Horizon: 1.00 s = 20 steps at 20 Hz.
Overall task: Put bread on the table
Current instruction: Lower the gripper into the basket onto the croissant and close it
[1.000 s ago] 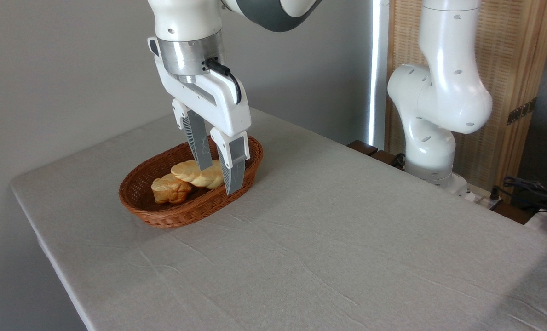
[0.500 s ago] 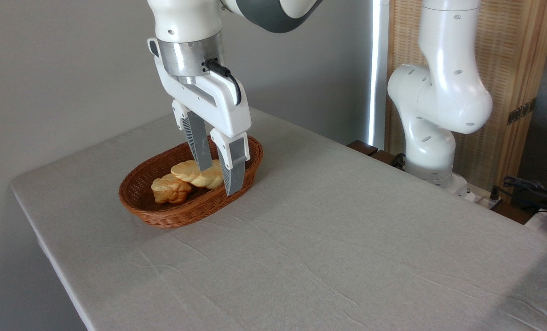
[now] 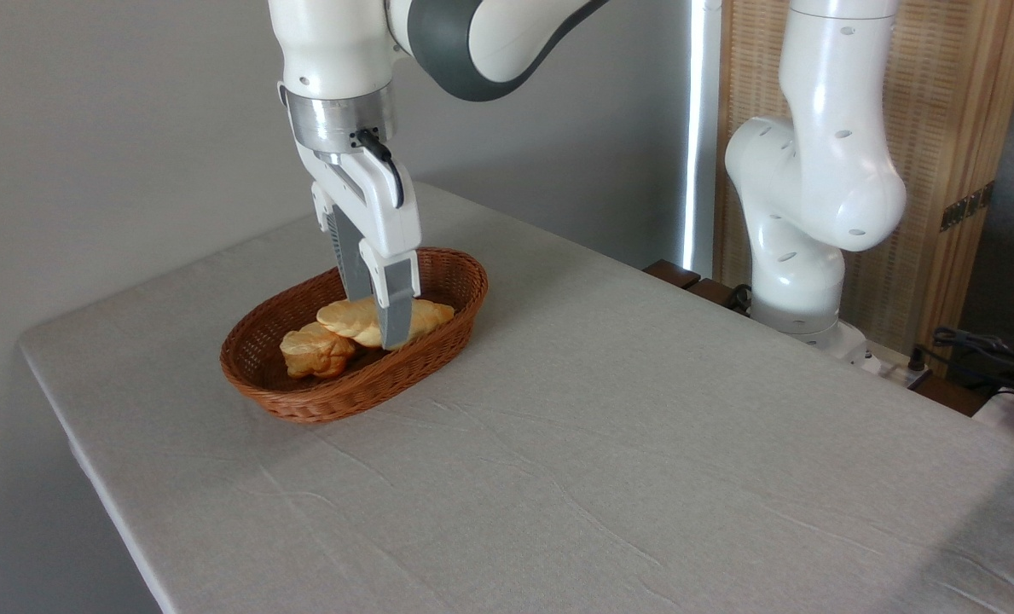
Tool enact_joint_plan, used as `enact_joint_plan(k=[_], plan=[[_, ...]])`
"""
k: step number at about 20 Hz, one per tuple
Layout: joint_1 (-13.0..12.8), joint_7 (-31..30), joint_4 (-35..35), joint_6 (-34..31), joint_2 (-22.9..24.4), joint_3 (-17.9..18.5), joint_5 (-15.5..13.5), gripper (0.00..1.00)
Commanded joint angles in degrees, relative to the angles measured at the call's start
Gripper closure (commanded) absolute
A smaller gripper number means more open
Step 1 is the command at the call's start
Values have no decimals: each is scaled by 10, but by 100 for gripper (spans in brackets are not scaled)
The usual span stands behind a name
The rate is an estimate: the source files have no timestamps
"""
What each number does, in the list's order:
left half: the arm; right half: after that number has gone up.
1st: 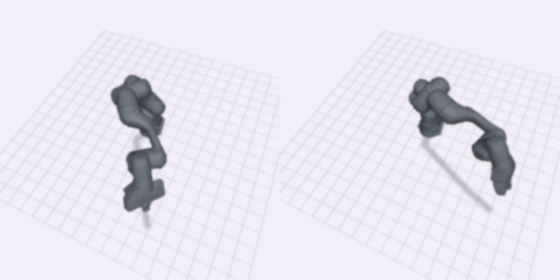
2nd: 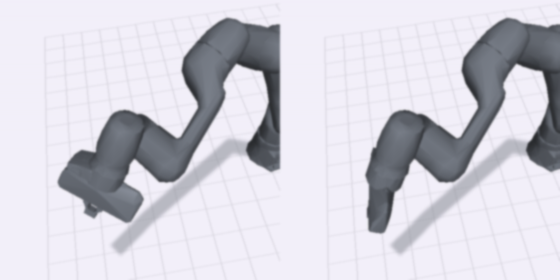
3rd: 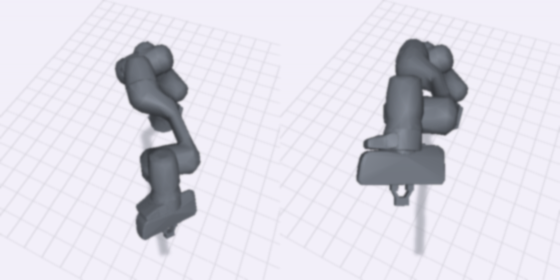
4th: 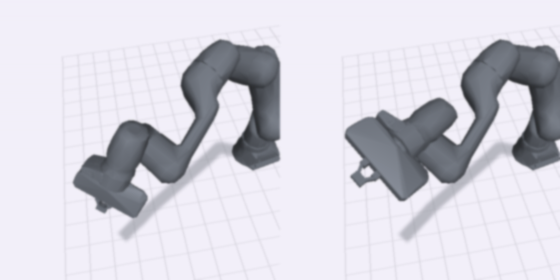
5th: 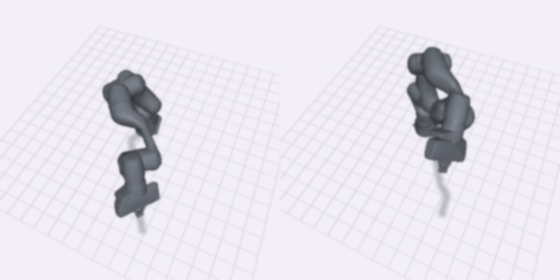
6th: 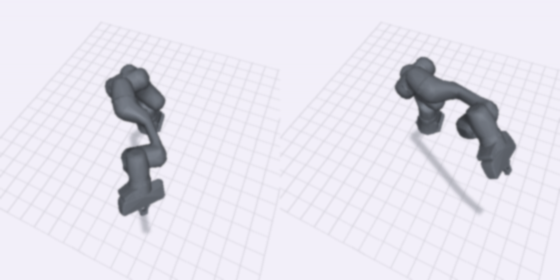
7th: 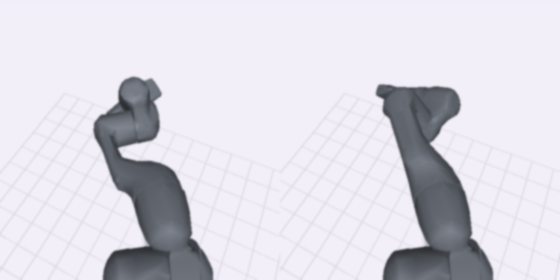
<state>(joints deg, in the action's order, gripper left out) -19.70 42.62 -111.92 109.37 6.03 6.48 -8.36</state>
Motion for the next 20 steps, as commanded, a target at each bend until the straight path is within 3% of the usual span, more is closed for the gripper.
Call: enact_joint_plan(k=[1,8,18,20], plan=[[-31,-7,-18,12,10,5,-32,0],[-83,-8,-45,87,-23,5,-62,0],[-98,-11,-46,124,-57,3,-71,1],[-97,-13,-46,124,-57,3,-71,43]])
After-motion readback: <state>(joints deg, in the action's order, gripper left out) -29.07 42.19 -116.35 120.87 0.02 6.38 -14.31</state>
